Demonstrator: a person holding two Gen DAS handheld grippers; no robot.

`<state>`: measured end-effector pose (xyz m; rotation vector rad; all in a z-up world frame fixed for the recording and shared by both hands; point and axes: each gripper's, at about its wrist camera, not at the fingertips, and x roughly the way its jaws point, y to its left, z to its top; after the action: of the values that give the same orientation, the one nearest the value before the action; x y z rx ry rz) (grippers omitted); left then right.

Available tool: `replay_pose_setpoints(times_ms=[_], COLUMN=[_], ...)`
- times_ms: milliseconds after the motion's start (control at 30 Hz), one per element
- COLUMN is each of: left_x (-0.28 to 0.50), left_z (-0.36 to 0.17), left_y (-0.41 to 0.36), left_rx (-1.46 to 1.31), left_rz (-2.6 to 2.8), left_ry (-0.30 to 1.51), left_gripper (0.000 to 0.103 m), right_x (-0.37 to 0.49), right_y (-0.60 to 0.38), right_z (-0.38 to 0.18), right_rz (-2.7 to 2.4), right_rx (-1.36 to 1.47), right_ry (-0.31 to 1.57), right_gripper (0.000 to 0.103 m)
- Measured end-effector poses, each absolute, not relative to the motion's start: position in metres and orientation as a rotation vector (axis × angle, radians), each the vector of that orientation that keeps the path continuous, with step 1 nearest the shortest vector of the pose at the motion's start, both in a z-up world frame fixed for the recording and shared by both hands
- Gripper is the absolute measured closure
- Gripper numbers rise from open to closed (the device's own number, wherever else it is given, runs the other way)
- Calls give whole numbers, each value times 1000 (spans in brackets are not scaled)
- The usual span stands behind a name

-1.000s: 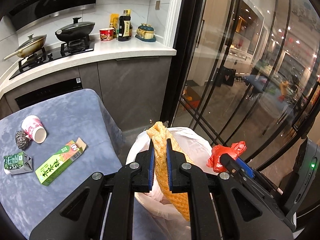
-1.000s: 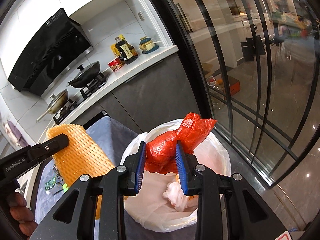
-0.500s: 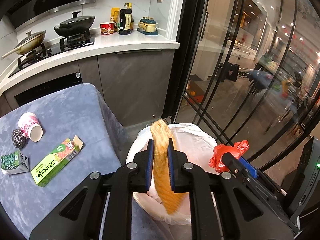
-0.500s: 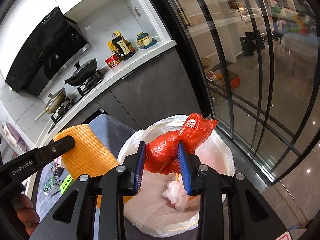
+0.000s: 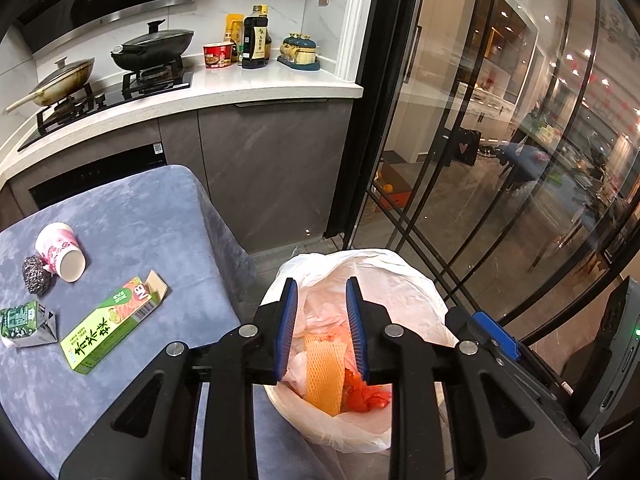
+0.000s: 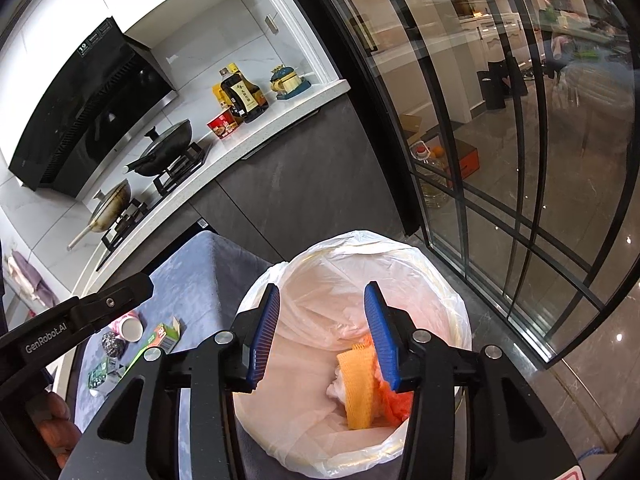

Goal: Collect trash
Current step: 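Move both tools back over the remaining trash on the table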

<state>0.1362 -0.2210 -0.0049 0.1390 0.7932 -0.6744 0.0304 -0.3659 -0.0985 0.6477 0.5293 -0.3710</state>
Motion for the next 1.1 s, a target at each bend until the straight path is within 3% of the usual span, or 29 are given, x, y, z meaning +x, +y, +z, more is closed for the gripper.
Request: replay_pose_setpoints(times_ms=[400,467,600,800,1100], left_x=[143,146,151,162,184], left_z=[2,4,7,6,4], left_y=[-194,-185,-164,-124,-56], left_rx=[100,88,66,32,-26], left_rz=[-631,-615,-585,-509,-385], left_ry=[785,780,776,773,776], left_gripper=[78,69,66,51,39], right_x=[38,40,46,59,92], right_y=[-350,-345,-332,-307,-254], right_z=[-85,-82,-78,-73,-72], right_rz=[-347,-340,-321,-281,-193], right_rx=[623,615,597,569,521], right_ry=[517,516,518,532,568], right_gripper=[60,60,60,60,59])
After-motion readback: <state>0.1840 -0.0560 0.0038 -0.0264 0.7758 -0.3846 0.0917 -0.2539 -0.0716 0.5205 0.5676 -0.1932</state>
